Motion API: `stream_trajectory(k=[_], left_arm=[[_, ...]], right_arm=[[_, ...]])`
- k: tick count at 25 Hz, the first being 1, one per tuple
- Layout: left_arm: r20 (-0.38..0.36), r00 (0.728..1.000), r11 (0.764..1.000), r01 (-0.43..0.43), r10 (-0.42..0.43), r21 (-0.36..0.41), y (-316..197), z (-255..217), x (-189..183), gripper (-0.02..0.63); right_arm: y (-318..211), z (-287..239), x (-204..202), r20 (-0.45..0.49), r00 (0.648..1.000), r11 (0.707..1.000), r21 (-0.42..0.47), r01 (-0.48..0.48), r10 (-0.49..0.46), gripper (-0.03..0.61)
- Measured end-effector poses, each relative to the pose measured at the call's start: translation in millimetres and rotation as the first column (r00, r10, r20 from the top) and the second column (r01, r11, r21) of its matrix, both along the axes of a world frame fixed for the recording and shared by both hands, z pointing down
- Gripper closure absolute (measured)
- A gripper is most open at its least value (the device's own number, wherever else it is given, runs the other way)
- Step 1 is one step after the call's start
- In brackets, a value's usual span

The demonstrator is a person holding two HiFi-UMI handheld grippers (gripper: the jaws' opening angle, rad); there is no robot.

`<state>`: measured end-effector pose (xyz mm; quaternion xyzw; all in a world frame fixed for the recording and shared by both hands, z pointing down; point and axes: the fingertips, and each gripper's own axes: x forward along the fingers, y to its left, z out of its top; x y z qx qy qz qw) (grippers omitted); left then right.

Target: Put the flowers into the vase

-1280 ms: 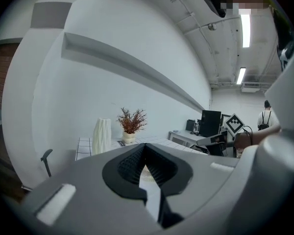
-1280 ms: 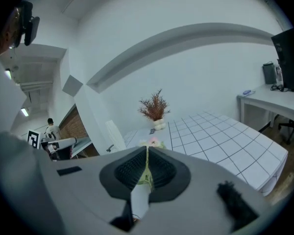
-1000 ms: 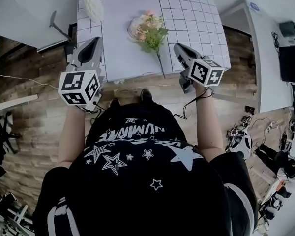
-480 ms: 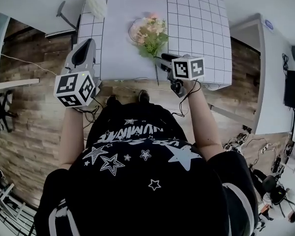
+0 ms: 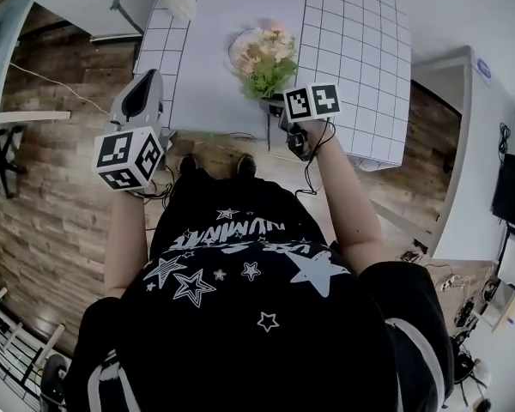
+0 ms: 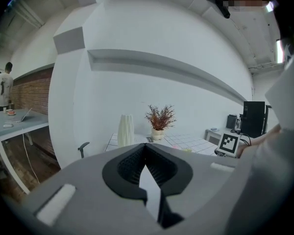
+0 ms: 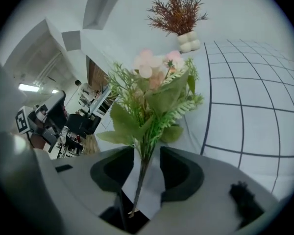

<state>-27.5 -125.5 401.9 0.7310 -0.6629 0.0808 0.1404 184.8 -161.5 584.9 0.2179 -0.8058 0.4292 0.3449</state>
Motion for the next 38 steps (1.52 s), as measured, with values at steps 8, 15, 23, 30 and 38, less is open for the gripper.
stream_trajectory(k=[8,15,23,30,38], left_arm=[[-0.013,0.997,0.997,0.076,-0.077,-0.016,16,8,-6,0.604],[-0.017,0.997,0.997,0.071,-0.071,-0.008,12,7,6,0.604],[0.013,0.998,0.998,0.068,-0.068,-0.007,21,1,14,0.604],[0.008,0.997,0.997,0.074,-0.074,-0.037,29,11,-3,0.604],[-0.021,0.998,0.998,0.056,-0.056,-0.025,-4,7,-32,0.604]], right_arm=[[-3,7,1,-0.121,0.992,0.998,0.043,0.051,-0.045,0.476],[-4,7,1,-0.109,0.993,0.993,0.107,0.058,-0.046,0.492],[-1,2,-2,0.055,0.996,0.997,0.015,-0.076,0.075,0.522],[0,-12,-16,0.195,0.968,0.987,-0.073,-0.144,0.156,0.523],[-17,-69,-47,0.391,0.894,0.975,-0.037,-0.221,0.217,0.525]])
